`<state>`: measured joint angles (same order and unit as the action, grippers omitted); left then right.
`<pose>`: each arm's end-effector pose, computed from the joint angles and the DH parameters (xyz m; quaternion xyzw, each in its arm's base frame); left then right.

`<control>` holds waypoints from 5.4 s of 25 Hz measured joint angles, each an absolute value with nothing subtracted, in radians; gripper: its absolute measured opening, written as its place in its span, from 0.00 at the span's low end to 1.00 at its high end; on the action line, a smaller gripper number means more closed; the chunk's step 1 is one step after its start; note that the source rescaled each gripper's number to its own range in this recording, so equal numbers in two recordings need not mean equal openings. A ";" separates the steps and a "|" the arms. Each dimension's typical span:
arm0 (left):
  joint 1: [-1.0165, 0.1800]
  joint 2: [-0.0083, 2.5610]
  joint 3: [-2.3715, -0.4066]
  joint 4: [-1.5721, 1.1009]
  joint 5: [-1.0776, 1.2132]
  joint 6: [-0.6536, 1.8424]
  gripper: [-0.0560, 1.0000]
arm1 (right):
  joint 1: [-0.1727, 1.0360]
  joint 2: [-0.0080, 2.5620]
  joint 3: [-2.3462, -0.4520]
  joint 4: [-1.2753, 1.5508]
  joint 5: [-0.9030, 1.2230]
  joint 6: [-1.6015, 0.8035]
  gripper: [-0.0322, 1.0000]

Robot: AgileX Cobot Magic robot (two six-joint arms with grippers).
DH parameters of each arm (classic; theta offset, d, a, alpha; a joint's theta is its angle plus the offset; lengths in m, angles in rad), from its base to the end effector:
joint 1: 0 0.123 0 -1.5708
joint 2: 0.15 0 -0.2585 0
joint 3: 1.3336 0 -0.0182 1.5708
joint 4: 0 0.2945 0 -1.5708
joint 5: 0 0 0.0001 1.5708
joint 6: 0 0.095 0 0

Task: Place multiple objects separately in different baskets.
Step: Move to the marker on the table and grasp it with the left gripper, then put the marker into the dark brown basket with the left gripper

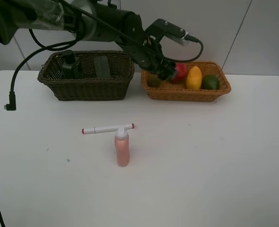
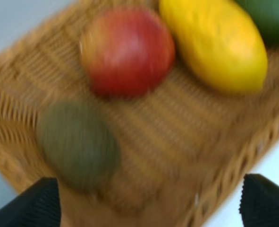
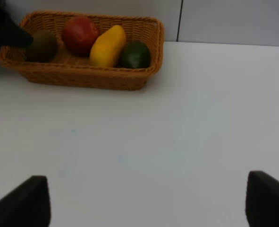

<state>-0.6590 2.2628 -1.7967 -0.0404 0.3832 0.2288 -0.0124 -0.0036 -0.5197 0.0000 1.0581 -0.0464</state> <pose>0.4275 -0.3329 0.1375 0.3819 0.8362 -0.0979 0.3812 0.0607 -0.0008 0.3032 -0.0144 0.8463 -0.0157 0.5323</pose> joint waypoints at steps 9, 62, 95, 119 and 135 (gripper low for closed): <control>-0.642 2.210 -1.797 0.023 0.707 0.304 1.00 | -0.012 -0.004 -0.520 0.000 1.058 -0.046 1.00; -0.589 2.257 -1.500 0.034 0.832 0.795 1.00 | -0.012 -0.004 -0.520 0.000 1.058 -0.046 1.00; -0.589 2.227 -1.507 0.014 0.859 0.795 0.07 | -0.012 -0.004 -0.520 0.000 1.058 -0.046 1.00; -0.576 2.053 -1.608 0.201 1.087 0.795 0.07 | -0.012 -0.004 -0.520 0.000 1.058 -0.046 1.00; -0.475 2.049 -1.736 0.407 0.914 0.795 0.07 | -0.012 -0.004 -0.520 0.000 1.058 -0.046 1.00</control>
